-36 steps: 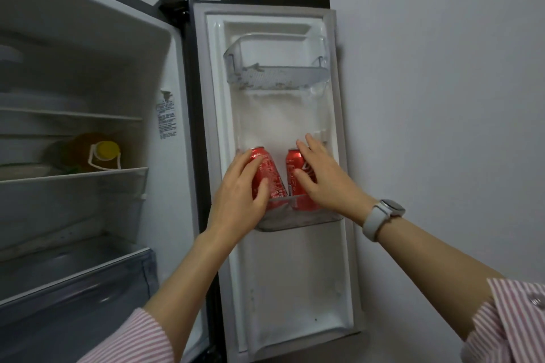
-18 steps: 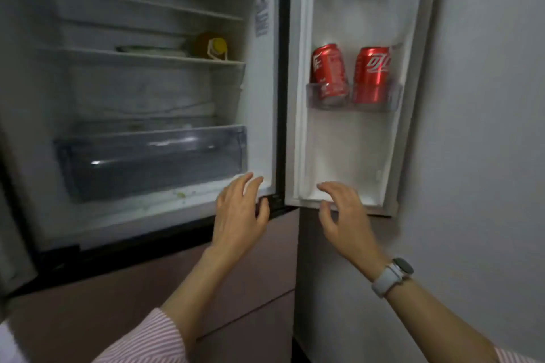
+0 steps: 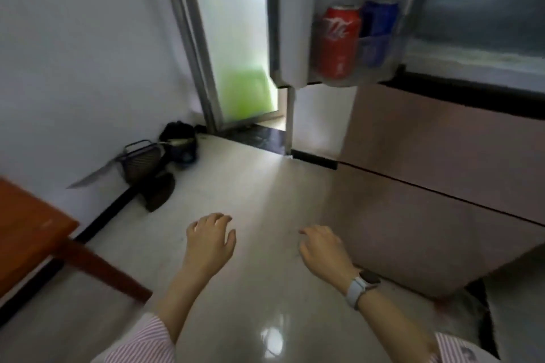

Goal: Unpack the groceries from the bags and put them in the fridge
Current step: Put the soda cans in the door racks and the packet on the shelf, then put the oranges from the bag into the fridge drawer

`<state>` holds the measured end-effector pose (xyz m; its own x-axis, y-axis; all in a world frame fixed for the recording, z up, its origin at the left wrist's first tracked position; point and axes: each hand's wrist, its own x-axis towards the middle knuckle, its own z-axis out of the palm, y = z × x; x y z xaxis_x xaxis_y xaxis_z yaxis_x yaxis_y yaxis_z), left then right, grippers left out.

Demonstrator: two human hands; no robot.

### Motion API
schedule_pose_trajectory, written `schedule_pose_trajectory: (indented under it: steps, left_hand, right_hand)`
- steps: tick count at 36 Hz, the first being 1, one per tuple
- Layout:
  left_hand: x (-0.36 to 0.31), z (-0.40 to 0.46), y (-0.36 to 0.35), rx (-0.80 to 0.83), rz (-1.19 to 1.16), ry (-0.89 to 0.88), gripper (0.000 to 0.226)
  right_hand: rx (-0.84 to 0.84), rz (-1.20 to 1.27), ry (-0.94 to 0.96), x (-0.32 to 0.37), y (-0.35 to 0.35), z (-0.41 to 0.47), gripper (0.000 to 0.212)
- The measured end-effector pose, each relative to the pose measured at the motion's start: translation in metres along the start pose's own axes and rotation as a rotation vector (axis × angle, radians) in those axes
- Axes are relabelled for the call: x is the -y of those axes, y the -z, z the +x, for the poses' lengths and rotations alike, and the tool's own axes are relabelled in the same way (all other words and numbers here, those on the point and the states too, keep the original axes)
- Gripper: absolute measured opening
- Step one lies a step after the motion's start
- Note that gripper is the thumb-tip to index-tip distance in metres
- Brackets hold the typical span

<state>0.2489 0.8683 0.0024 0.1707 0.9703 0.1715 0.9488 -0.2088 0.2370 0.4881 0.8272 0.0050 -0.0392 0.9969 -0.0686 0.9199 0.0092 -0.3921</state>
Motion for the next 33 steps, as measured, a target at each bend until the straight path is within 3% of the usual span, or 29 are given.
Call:
schedule_pose_trajectory:
  steps: [5,12,16,21,26,28,33]
  left_hand:
    - [0.136,-0.052,0.051,-0.099,-0.017,0.313,0.029]
    - [0.319,-0.127,0.125,-0.242,0.034,0.615,0.03]
    - [0.399,-0.163,0.153,-0.281,-0.004,0.754,0.031]
    - [0.472,-0.182,0.167,-0.345,0.0,0.821,0.023]
    - [0.54,-0.163,0.164,-0.406,0.018,0.9,0.031]
    - [0.568,-0.144,0.167,-0.448,0.056,0.872,0.042]
    - [0.648,-0.073,0.194,-0.487,0.105,0.778,0.037]
  right_hand:
    - [0.085,0.05,0.278,0.145,-0.05,0.055,0.035]
    - [0.179,0.13,0.573,0.372,-0.124,0.095,0.033]
    - [0.286,0.183,0.676,0.468,-0.16,0.1,0.028]
    - [0.383,0.169,0.738,0.544,-0.207,0.116,0.027]
    - [0.445,0.172,0.772,0.603,-0.241,0.159,0.031]
    - [0.433,0.193,0.783,0.63,-0.253,0.184,0.031]
    - [0.386,0.253,0.828,0.704,-0.284,0.263,0.03]
